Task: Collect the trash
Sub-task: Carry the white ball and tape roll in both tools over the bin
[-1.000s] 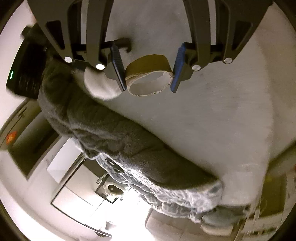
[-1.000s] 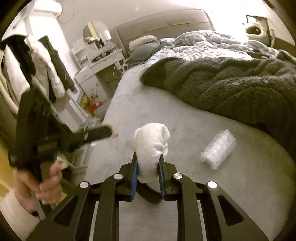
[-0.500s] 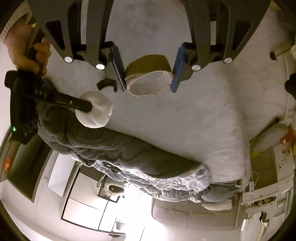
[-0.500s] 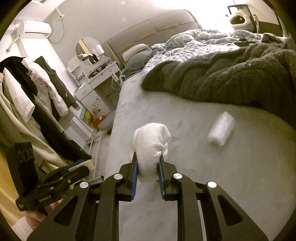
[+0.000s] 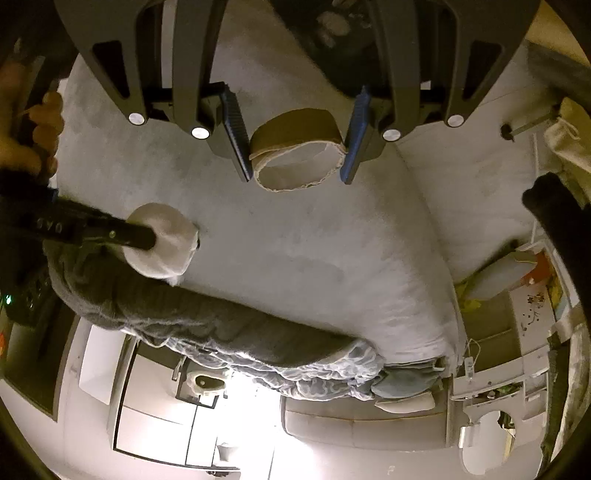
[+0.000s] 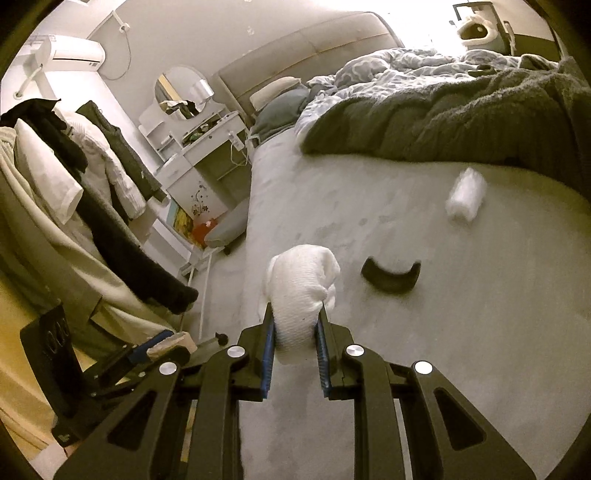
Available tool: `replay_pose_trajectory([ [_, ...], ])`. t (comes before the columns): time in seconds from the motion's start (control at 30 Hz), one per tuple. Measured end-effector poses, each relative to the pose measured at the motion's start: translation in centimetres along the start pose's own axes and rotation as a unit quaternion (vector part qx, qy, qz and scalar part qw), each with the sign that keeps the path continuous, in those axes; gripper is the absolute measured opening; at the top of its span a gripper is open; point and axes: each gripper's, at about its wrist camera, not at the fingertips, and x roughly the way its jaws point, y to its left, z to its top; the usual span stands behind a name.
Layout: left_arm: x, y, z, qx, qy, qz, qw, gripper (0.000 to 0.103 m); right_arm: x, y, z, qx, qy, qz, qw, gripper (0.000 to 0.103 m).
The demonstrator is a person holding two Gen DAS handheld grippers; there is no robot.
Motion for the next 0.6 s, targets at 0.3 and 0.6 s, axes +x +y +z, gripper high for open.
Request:
replay_pose_trajectory([
  [0.3,-1.8,2.0,-3.7,-0.010,0.022,0.022,0.9995,0.051,-0.7,2.8,-2.8,-0.014,0.012,-0.006,1.000,0.020],
  [0.6,-2.6,5.2,-7.6,-0.051,0.057,0.042,0.9962,0.051,0.0,6.7,-5.4,-0.045,0.033,0.002,0.998,0.020],
])
